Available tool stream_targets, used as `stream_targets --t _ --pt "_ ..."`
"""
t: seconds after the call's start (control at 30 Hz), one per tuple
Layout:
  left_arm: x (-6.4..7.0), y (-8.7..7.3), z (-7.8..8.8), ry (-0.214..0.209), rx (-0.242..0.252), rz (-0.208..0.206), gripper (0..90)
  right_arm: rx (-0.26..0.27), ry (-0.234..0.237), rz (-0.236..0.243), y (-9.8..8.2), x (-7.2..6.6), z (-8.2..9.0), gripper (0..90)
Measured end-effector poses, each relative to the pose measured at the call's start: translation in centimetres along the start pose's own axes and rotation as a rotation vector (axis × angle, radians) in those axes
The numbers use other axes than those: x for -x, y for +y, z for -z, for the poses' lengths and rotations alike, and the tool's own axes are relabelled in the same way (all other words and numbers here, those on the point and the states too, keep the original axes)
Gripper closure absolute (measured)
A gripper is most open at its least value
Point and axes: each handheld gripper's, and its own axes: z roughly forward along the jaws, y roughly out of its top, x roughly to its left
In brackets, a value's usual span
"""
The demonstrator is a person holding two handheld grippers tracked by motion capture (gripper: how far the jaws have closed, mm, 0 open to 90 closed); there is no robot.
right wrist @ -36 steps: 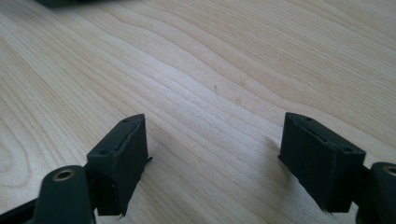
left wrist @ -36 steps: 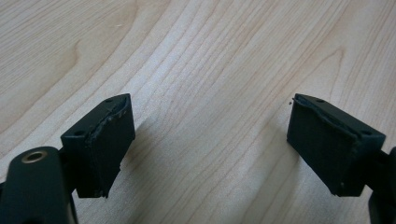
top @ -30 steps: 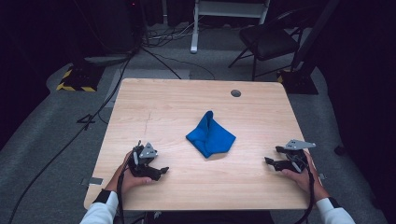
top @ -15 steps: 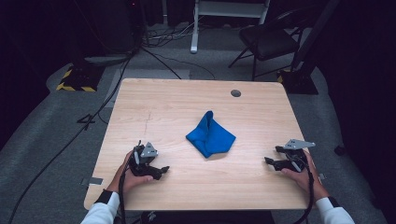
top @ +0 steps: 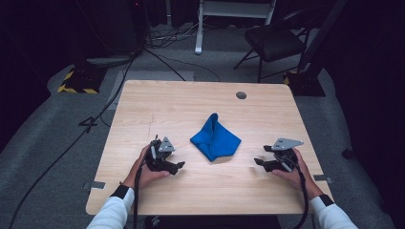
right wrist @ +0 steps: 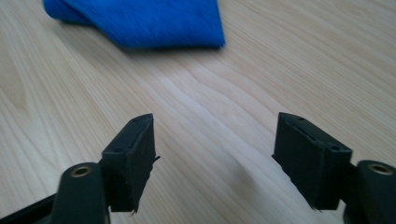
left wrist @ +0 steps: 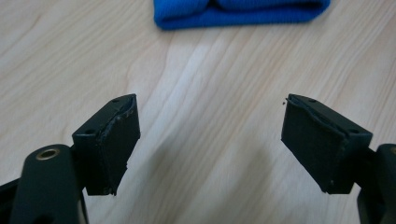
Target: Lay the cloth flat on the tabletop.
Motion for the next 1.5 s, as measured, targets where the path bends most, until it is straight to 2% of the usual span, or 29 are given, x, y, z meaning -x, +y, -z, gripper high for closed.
stream_targets --t 0.1,0.2,0.27,0.33,0.37,0.43,0.57,0.7,0.83,0.9,0.97,1.07,1.1,1.27,1.5 --pt "0.2 1.3 -0.4 -0.002 0.018 -0.013 20.3 0.024 0.035 0.033 1.6 -1.1 -0.7 34.6" --pt "0.7 2.5 -0.9 0.011 0.019 -0.045 20.3 0.03 0.054 0.085 3.1 -2.5 -1.6 36.1" --pt "0.8 3.2 -1.2 0.004 0.026 -0.05 19.8 0.03 0.058 0.116 3.9 -3.4 -2.1 36.4" --pt "1.0 3.9 -1.5 -0.006 0.046 -0.052 20.1 0.043 0.074 0.124 4.6 -4.1 -2.6 36.4" --pt "1.2 4.2 -1.6 0.002 0.055 -0.064 20.3 0.044 0.078 0.131 4.8 -4.4 -2.9 36.4" --pt "1.3 4.7 -1.9 -0.008 0.046 -0.076 20.6 0.048 0.091 0.143 5.4 -5.0 -3.4 36.4" --pt "1.2 5.2 -1.9 -0.016 0.073 -0.065 20.4 0.066 0.113 0.162 6.1 -6.0 -4.2 37.5" --pt "0.9 5.7 -2.0 -0.006 0.099 -0.054 21.1 0.056 0.129 0.182 6.4 -6.8 -5.1 39.1" --pt "1.1 6.0 -2.4 0.009 0.093 -0.069 21.9 0.062 0.145 0.199 6.9 -7.7 -5.8 41.6" --pt "1.0 6.1 -2.4 0.007 0.093 -0.063 22.1 0.065 0.145 0.202 7.0 -7.9 -5.9 42.2" --pt "0.8 6.9 -2.5 0.009 0.115 -0.05 23.2 0.071 0.154 0.209 7.4 -8.5 -6.5 42.4" --pt "0.8 7.4 -2.8 0.015 0.132 -0.049 23.9 0.072 0.156 0.215 7.7 -9.0 -7.0 42.6" --pt "0.8 7.5 -2.9 0.006 0.124 -0.051 24.4 0.071 0.153 0.217 7.7 -9.2 -7.2 42.7" --pt "0.7 7.9 -3.3 0.009 0.125 -0.049 24.7 0.071 0.119 0.215 7.9 -9.5 -7.9 44.9" --pt "0.3 8.0 -3.4 0.012 0.128 -0.038 24.7 0.044 0.066 0.185 7.8 -8.6 -8.1 54.8"
